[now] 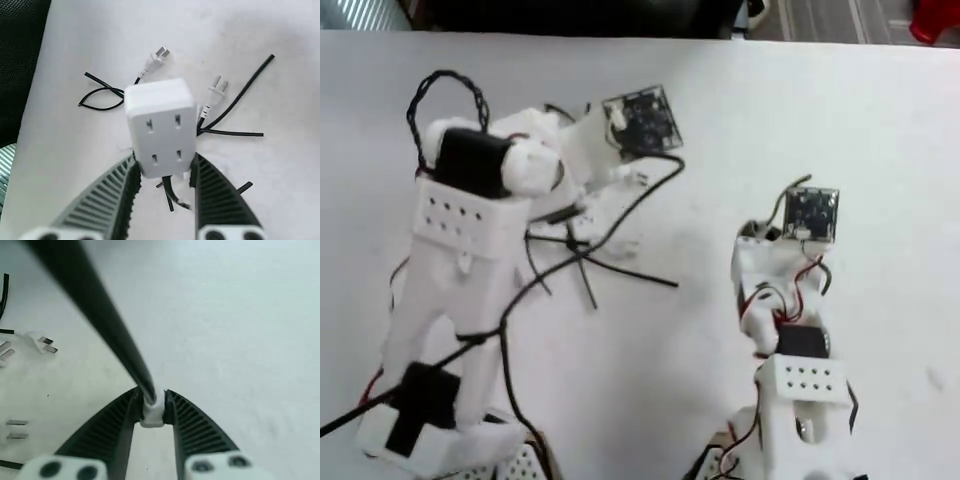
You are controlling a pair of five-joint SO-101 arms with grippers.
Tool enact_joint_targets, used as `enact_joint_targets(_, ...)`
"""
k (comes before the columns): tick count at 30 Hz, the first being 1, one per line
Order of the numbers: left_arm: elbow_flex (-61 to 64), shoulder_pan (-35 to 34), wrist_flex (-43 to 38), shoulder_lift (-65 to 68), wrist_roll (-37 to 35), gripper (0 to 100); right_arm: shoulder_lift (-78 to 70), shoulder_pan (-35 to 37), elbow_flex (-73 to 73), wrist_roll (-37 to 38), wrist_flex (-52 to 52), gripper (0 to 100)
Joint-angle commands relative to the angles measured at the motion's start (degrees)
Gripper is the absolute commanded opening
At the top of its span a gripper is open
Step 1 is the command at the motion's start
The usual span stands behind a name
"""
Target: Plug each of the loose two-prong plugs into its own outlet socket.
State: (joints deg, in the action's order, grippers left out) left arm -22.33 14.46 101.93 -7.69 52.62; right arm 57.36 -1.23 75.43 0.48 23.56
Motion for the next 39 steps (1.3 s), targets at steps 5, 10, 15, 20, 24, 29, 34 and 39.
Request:
enact_joint_targets(5, 12.04, 3.91, 0.09, -7.69, 5.54, 2, -0.13, -1.71, -1.76, -0.62, -1.45, 1.6)
enact_joint_targets(10, 23.21, 6.90, -2.99, -8.04, 8.44, 2, -0.13, -3.30, -1.76, -0.62, -2.51, 1.6)
enact_joint_targets(15, 34.11, 9.89, -13.98, -8.13, 8.26, 2, -0.13, -3.38, -1.76, -0.62, -2.51, 1.6)
enact_joint_targets(20, 41.85, 14.64, -25.85, -8.04, 3.43, 2, -0.13, -3.56, -1.76, -0.62, -2.59, 1.6)
enact_joint_targets(24, 47.47, 17.80, -35.16, -7.96, -0.26, 2, -0.13, -4.62, -1.85, -0.62, -2.59, 1.6)
enact_joint_targets(29, 54.59, 18.95, -44.84, -7.96, -3.08, 2, -0.13, -5.85, -2.02, -0.62, -3.74, 1.6)
enact_joint_targets(34, 59.16, 18.86, -50.99, -7.96, -4.75, 2, -0.13, -5.67, -2.02, -0.62, -3.56, 1.6)
enact_joint_targets(39, 62.77, 18.59, -55.82, -7.96, -4.66, 2, -0.13, -5.49, -2.11, -0.62, -3.74, 1.6)
